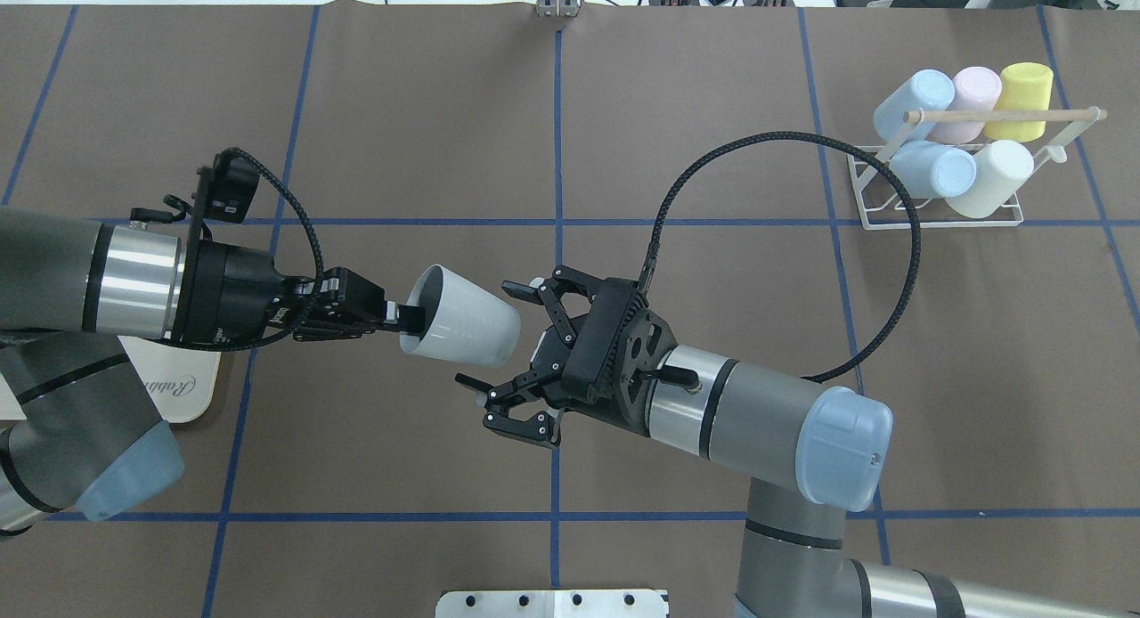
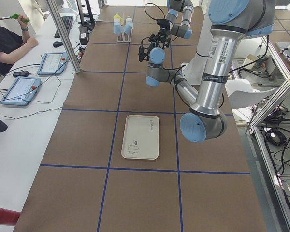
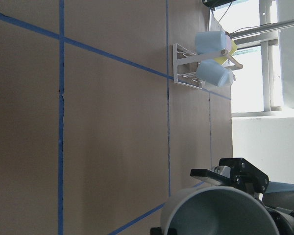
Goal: Transfer IKEA cup to right arm and place on rack
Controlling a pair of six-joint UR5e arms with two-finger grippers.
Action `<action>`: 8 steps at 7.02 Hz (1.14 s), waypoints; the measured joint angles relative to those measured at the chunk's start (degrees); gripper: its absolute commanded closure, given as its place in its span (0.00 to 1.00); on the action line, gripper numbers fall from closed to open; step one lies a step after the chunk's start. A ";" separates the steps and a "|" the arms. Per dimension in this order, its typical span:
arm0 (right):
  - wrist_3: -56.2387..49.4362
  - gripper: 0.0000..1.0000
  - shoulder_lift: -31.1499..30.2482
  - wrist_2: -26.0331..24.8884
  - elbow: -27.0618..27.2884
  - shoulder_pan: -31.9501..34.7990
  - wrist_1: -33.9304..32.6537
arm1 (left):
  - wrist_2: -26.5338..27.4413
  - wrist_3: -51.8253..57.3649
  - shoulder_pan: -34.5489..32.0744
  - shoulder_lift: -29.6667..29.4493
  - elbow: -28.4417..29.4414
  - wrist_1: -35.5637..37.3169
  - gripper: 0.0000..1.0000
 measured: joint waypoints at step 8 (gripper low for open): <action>-0.40 0.53 -0.16 -0.12 0.04 0.78 0.00 | -0.24 2.28 -0.12 -0.50 0.15 0.01 0.00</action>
